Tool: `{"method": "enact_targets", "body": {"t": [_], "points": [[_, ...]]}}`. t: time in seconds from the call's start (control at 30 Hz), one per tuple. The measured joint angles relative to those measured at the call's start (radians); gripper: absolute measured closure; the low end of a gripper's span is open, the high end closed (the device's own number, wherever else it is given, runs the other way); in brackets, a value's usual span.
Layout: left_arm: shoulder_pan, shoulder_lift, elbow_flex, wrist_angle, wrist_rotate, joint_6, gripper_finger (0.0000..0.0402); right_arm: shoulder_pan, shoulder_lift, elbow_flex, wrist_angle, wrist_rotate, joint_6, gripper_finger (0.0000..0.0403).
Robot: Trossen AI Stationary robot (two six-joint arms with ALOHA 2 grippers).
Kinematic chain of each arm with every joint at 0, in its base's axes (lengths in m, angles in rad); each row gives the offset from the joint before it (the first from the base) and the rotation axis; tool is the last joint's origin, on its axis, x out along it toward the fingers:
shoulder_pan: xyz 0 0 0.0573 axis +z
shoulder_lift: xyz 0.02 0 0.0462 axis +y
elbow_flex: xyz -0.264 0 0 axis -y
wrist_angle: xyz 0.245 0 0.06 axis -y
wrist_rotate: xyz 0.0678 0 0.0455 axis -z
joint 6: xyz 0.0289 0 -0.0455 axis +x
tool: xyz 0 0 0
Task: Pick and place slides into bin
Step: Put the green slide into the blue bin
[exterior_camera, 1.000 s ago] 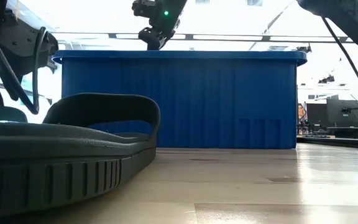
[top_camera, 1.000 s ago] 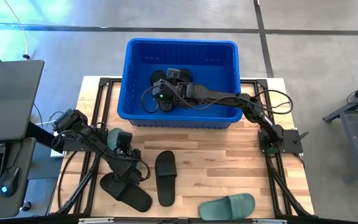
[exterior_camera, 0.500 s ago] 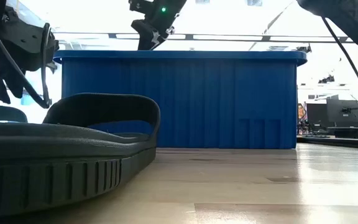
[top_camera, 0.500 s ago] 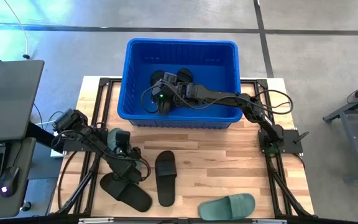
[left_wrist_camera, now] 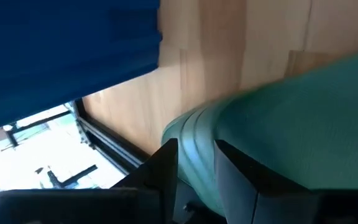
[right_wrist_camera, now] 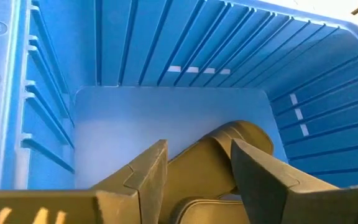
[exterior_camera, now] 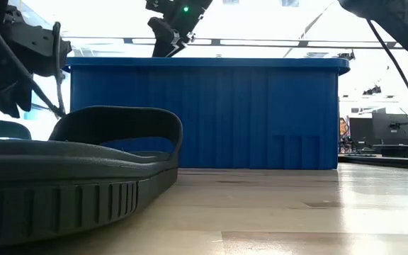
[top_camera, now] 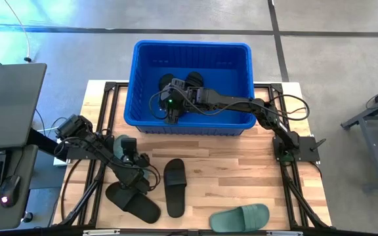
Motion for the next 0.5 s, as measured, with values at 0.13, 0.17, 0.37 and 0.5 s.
{"method": "enact_targets", "body": {"t": [0.13,0.17,0.37,0.5], "points": [[0.0,-0.008,0.0,0.003,0.001,-0.027,0.0299,0.0,0.0,0.0,0.0,0.0,-0.001,0.0235],[0.0,-0.013,0.0,0.004,0.005,-0.036,0.0289,0.0,0.0,0.0,0.0,0.0,-0.001,0.0235],[0.0,-0.05,0.0,0.003,0.008,-0.016,0.018,0.0,0.0,0.0,0.0,0.0,-0.002,0.0236],[0.0,-0.05,0.0,0.002,0.062,0.076,0.0106,0.0,0.0,0.0,0.001,0.0,-0.003,0.0237]]}}
